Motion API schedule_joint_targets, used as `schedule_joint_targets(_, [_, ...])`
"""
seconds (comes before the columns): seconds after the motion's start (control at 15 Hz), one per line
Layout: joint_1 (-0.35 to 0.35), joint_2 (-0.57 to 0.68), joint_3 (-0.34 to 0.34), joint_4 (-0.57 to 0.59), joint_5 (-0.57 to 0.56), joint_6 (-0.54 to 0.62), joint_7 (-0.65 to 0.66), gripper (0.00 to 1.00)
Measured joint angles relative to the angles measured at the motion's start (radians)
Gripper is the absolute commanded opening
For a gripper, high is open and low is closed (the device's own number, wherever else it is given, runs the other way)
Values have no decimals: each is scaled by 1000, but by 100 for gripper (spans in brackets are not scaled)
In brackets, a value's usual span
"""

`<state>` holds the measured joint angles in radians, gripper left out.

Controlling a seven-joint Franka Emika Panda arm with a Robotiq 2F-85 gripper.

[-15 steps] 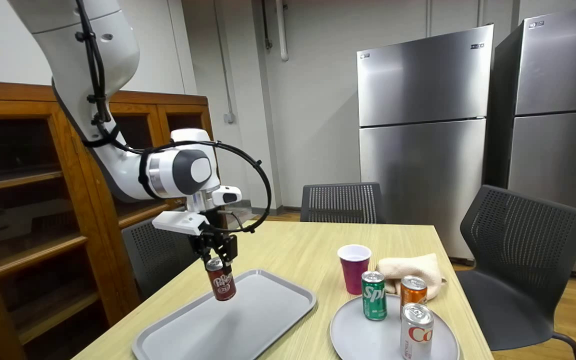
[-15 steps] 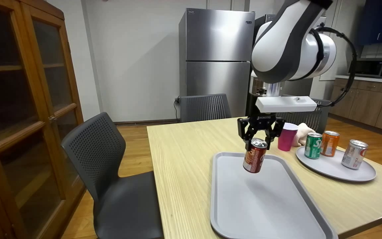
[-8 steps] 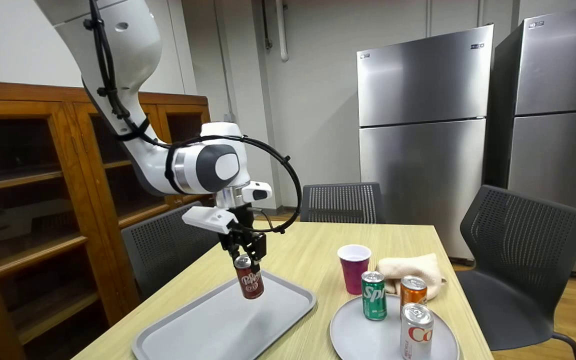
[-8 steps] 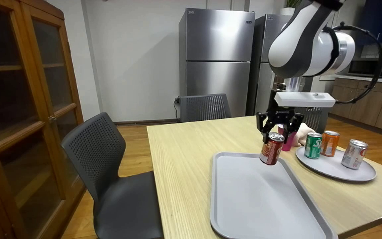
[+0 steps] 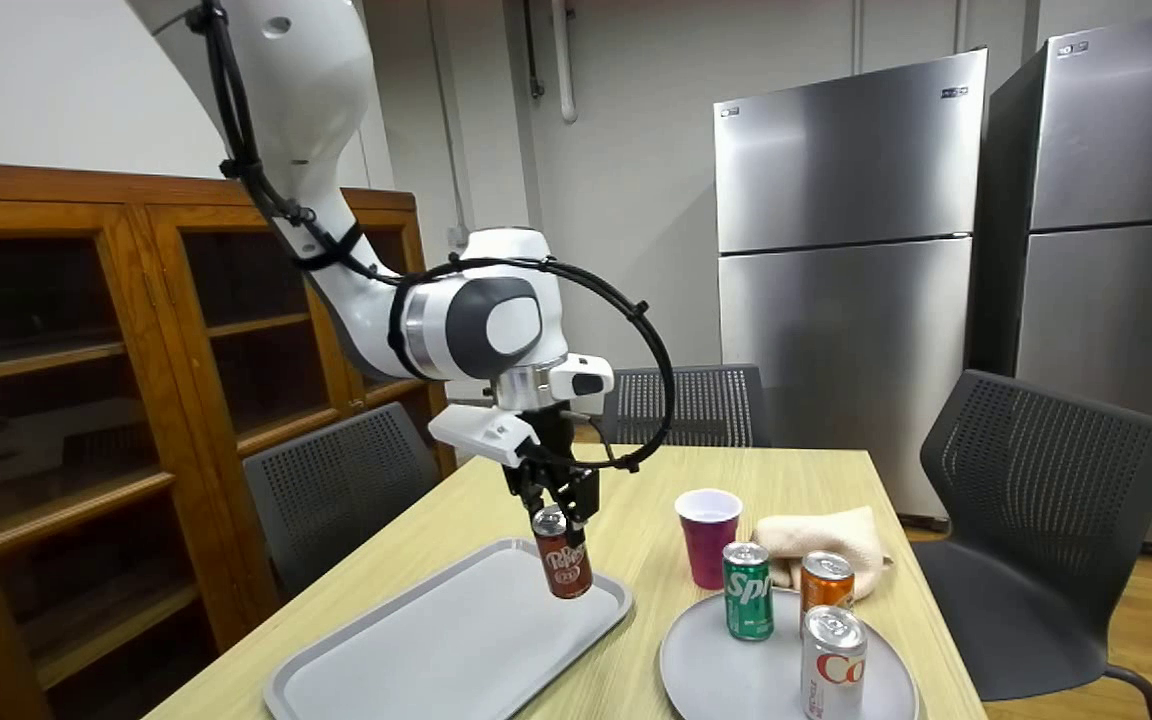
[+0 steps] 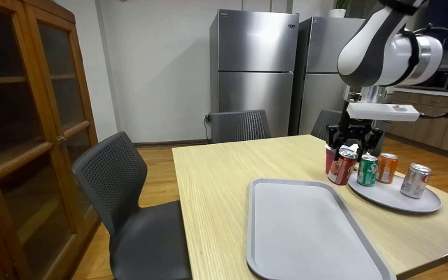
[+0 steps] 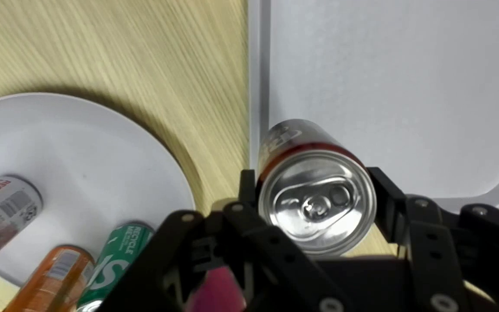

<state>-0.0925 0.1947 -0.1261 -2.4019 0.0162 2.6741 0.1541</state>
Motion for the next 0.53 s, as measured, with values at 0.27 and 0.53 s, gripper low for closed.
schedule_joint_targets(0.27, [-36, 8, -39, 11, 0, 0, -7, 38])
schedule_joint_targets(0.53, [-60, 32, -77, 29, 0, 0, -8, 38])
